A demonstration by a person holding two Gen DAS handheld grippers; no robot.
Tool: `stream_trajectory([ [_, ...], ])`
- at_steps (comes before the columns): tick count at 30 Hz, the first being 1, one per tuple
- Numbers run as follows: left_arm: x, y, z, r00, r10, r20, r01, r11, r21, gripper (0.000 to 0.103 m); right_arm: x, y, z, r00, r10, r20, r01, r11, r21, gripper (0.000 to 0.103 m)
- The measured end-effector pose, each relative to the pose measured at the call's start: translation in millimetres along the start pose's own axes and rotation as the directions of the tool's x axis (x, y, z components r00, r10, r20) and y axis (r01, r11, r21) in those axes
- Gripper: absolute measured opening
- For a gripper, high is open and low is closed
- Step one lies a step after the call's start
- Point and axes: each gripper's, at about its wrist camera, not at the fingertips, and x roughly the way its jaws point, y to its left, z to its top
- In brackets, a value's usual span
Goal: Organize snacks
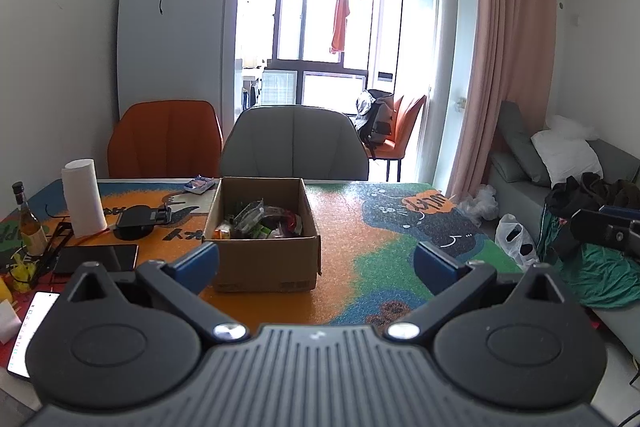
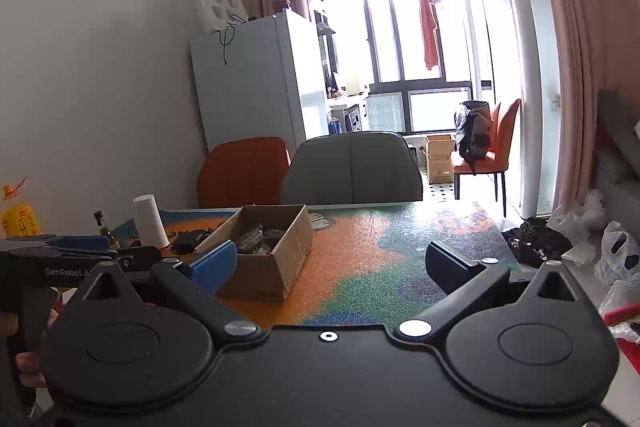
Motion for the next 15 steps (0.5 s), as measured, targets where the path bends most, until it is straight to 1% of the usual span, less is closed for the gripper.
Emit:
stream_trajectory([
  [4, -5.5, 2.3, -1.6, 1.0, 0.001, 0.001, -0.001, 1.0, -0.012, 0.103, -1.3, 1.8, -1.1, 1.0, -0.004, 0.002, 0.004, 1.0, -0.003, 0.103],
  [15, -10.0, 1.1, -2.1, 1.0, 0.005, 0.002, -0.005, 1.0, -0.007, 0.103, -5.1, 0.8, -3.0, 1.0, -0.013, 0.007, 0.013, 1.0, -0.002, 0.103],
])
